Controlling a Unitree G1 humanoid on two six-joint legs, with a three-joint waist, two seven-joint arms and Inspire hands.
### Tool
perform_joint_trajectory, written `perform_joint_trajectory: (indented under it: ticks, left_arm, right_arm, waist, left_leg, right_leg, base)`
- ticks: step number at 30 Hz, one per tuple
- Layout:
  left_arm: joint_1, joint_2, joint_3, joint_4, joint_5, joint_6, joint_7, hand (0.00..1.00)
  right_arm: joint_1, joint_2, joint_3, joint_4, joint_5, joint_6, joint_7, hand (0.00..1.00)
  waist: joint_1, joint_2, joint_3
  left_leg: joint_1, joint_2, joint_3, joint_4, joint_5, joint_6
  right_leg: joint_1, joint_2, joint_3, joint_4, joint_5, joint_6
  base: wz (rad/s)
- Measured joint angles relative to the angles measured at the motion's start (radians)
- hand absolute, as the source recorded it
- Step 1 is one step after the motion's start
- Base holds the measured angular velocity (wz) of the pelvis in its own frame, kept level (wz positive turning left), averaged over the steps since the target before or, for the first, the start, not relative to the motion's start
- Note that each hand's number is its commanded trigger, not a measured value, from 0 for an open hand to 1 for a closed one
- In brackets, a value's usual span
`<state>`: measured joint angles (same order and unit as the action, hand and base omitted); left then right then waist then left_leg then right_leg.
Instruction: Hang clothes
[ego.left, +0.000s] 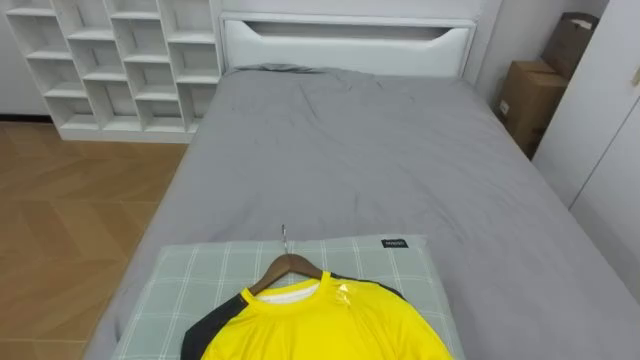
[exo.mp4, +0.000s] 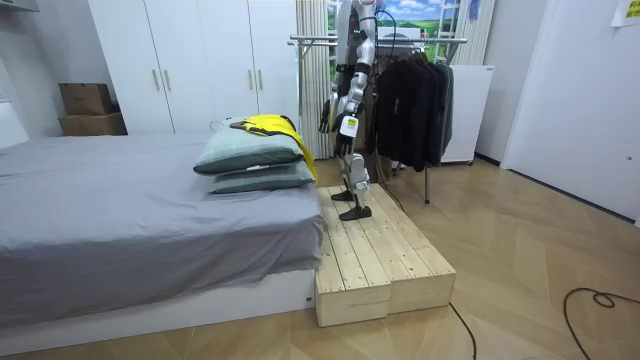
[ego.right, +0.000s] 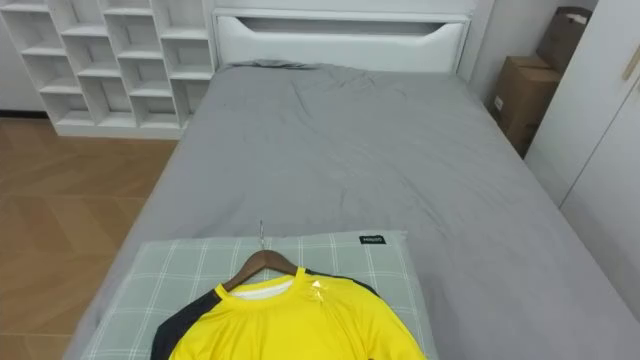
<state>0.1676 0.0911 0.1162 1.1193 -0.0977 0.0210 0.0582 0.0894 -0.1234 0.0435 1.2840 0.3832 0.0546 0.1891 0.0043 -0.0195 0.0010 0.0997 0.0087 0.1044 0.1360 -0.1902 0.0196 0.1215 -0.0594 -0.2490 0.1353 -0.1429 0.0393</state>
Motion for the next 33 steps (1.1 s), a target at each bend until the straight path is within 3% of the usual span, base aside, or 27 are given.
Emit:
perform_joint_trajectory:
  ticks: [13,33]
  left_arm:
    - [0.001,0.0,-0.001,0.006,0.002,-0.026,0.005,0.0]
    - [0.01,-0.001,0.005,0.006,0.004,-0.013,0.073,0.0]
  right_arm:
    - [0.001,0.002,-0.02,0.004,0.004,-0.012,0.012,0.0]
    - [0.001,0.002,-0.025,0.012,0.003,-0.008,0.007,0.0]
  waist:
    - [0.0,0.0,0.0017]
    - [0.001,0.002,0.0032]
  left_leg:
    - [0.0,0.0,0.001,0.0,0.0,0.0]
    - [0.011,0.0,-0.005,-0.002,-0.002,-0.001]
  right_leg:
    - [0.0,0.0,0.0,0.0,0.0,0.0]
    - [0.012,0.0,-0.002,-0.002,0.0,0.0]
  base:
    - [0.0]
    - [0.0]
